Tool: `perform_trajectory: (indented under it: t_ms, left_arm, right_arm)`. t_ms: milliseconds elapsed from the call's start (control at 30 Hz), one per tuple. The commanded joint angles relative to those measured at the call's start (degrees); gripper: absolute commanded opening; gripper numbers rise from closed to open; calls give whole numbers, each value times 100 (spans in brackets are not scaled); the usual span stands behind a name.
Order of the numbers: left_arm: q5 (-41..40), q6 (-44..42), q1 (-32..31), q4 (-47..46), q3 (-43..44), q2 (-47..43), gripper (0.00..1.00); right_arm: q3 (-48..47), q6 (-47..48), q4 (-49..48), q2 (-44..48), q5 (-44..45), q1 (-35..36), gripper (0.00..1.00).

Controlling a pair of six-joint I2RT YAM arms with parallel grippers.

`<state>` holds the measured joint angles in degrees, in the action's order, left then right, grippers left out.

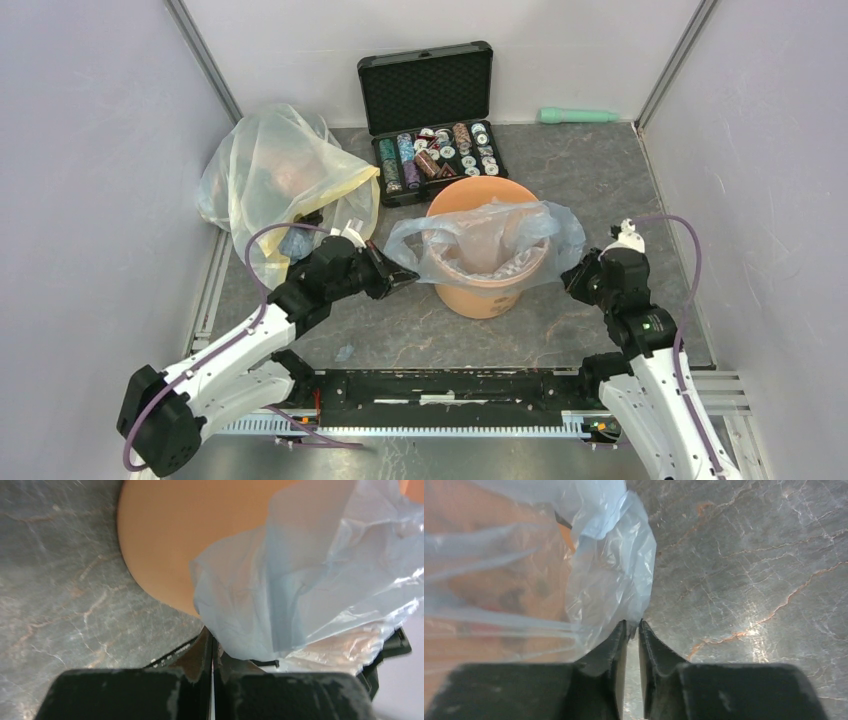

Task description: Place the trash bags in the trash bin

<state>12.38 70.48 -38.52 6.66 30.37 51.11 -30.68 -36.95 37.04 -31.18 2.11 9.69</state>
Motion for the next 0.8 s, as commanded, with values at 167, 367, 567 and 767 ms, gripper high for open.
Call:
perform_trajectory:
  t_ms: [167, 367, 567, 767]
  left_arm:
    - [-243, -1165, 802, 425, 443, 499, 26]
    - [-417, -1719, 801, 1116, 850, 241, 61]
    - [-785, -2511, 802, 1938, 1330, -280, 67]
    - [-1059, -3660, 802, 1958, 1694, -225, 62]
  right_arm:
    - [-844, 1549, -389, 645, 523, -11, 61]
    - [-1158, 2332, -618, 581, 32, -11, 81]
    - [-1397, 2589, -686, 82, -349, -12, 82]
    - [-1288, 2766, -1320, 31, -903, -14, 74]
